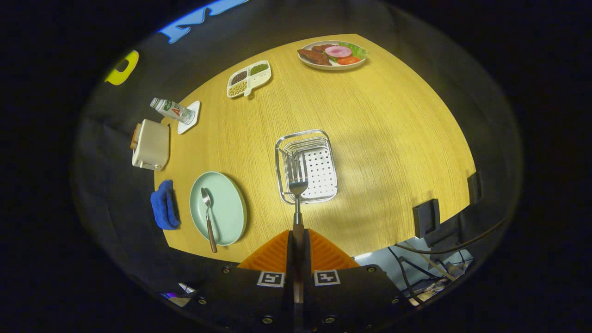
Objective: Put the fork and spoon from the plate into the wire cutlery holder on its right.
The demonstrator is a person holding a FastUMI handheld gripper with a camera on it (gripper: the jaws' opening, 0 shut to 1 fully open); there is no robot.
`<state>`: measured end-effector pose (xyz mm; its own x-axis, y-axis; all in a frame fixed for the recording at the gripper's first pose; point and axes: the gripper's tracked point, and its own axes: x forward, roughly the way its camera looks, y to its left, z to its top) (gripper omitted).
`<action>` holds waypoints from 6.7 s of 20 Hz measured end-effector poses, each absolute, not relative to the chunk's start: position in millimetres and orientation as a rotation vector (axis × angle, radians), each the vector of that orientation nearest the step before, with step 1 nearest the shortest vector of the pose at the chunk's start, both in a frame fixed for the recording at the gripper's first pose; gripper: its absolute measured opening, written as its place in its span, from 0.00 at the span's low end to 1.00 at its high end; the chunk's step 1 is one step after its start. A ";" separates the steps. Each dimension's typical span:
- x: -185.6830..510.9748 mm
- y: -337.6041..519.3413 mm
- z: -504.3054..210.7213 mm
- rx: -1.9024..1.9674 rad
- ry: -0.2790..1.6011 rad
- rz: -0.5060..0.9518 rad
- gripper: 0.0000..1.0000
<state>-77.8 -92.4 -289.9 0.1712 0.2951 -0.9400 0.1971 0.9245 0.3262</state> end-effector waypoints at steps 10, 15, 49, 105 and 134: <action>-58.8 -98.2 -296.1 0.473 1.695 0.097 0.09; -54.5 -103.3 -298.9 0.482 1.755 0.067 0.09; -62.3 75.7 -251.8 0.525 1.506 0.369 0.16; -28.6 15.5 -206.7 0.855 1.335 0.274 0.08; -63.3 -91.0 -265.9 0.921 1.563 -0.042 0.08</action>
